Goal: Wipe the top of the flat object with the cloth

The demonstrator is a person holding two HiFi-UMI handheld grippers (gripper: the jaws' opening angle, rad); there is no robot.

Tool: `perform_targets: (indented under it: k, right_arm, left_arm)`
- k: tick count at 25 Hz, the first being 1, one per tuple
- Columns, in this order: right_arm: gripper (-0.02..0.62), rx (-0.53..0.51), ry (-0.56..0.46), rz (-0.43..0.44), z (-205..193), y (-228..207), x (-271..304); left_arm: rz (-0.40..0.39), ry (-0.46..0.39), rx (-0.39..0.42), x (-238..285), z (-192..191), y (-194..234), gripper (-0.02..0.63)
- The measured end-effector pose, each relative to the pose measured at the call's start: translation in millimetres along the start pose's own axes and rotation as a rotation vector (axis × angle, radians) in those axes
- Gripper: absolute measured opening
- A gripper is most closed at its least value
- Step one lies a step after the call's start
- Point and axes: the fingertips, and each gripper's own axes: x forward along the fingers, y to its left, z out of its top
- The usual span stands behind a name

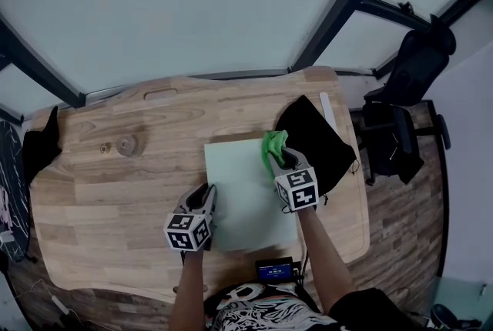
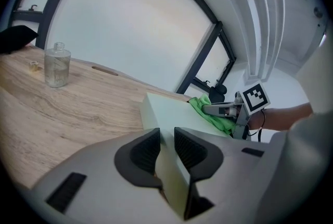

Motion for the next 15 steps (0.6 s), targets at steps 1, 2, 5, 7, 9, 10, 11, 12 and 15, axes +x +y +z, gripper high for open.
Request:
perform_targets:
  k: [1,2,5,7,9,10,11,12,15]
  right_arm:
    - [0.089,-0.004,-0.003,0.001,0.2,0.7,0.1]
    - [0.089,-0.006,-0.004,0.002,0.5,1.1,0.0]
    - [0.089,-0.01,0.003,-0.001,1.1,0.7,0.0]
    - [0.089,-0.012,0.011,-0.004,0.4,1.1,0.0]
    - [0.089,-0.015,0.023,-0.006,-0.1,2.1,0.3]
    - [0.089,-0.02,0.032,-0.004,-0.1,3.1,0.7]
    - [0.089,-0.024,0.041,0.0,0.0,4.1,1.3]
    - [0.089,-0.025,0.048,0.003,0.1,4.9,1.9]
    - [0.089,-0.029,0.058,0.007,0.6,6.7,3.2]
  left_arm:
    - [0.001,-0.007,-0.007,-0.5,-0.1,0.5,0.083]
    - [0.003,-0.009,-0.013,-0.7,-0.1,0.8,0.084]
    - [0.001,-0.005,-0.016,0.1,0.2,0.4,0.084]
    - [-0.001,-0.004,-0.015,0.1,-0.4,0.1,0.084]
    - [0.002,-0.003,-0.014,0.1,-0.9,0.0,0.084]
    - [0.002,-0.002,-0.015,0.0,-0.9,0.0,0.084]
    - [0.001,-0.001,-0.016,0.0,-0.7,0.2,0.084]
    - [0.0,-0.001,-0.017,0.0,-0.6,0.3,0.084]
    - [-0.006,-0.002,-0.03,0.1,-0.5,0.8,0.083]
